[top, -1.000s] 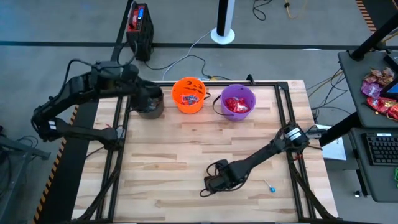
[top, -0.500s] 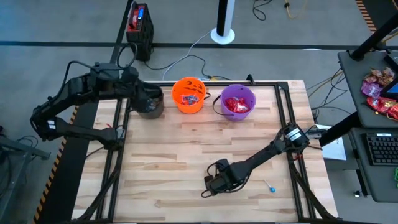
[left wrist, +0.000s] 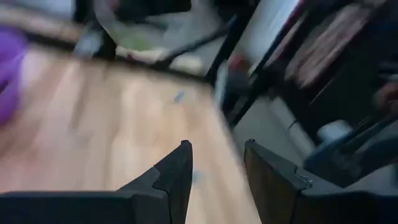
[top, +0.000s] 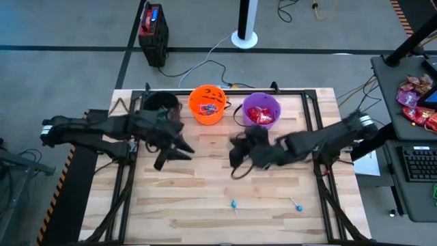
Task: Sort candy by brand, put in halloween buckets
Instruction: Put the green gummy into the black bucket
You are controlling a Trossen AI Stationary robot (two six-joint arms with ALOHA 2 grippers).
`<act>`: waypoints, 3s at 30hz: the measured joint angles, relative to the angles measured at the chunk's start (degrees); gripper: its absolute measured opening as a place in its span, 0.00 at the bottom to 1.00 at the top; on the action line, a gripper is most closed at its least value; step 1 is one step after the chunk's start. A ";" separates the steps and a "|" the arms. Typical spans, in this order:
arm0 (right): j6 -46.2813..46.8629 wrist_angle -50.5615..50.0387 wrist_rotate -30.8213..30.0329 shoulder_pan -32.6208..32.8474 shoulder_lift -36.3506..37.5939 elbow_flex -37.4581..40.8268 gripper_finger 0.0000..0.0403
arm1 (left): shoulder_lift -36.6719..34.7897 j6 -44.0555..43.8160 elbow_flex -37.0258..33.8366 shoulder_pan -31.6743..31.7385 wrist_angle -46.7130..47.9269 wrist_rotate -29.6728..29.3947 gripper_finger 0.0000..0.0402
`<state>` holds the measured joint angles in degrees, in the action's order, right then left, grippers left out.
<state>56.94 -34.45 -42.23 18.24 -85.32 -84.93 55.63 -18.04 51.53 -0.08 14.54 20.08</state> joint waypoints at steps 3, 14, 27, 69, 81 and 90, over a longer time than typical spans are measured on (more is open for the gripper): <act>-19.38 14.47 0.46 -2.18 2.52 -0.01 0.03 | 1.00 -5.07 -4.86 -0.26 -16.81 0.17 0.32; -36.29 27.64 8.04 -7.64 2.60 0.16 0.03 | 6.59 -7.28 -3.72 1.95 -31.48 -3.57 0.41; -45.89 30.88 8.18 -7.54 2.60 0.18 0.03 | 12.81 -8.02 3.60 5.60 -29.37 -4.75 0.55; -26.88 24.18 9.74 -14.82 3.28 0.18 0.43 | 20.23 15.58 40.76 17.55 48.37 -35.81 0.00; -25.98 22.12 11.26 -16.63 2.91 0.18 0.44 | 28.84 18.22 56.06 53.84 75.33 -20.71 0.00; -24.50 19.46 11.22 -17.13 3.06 0.18 0.43 | 31.90 19.65 48.79 54.51 75.46 -20.83 0.00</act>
<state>32.44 -14.99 -31.00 1.11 -82.26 -84.75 87.53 1.61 100.32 54.43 90.00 -0.76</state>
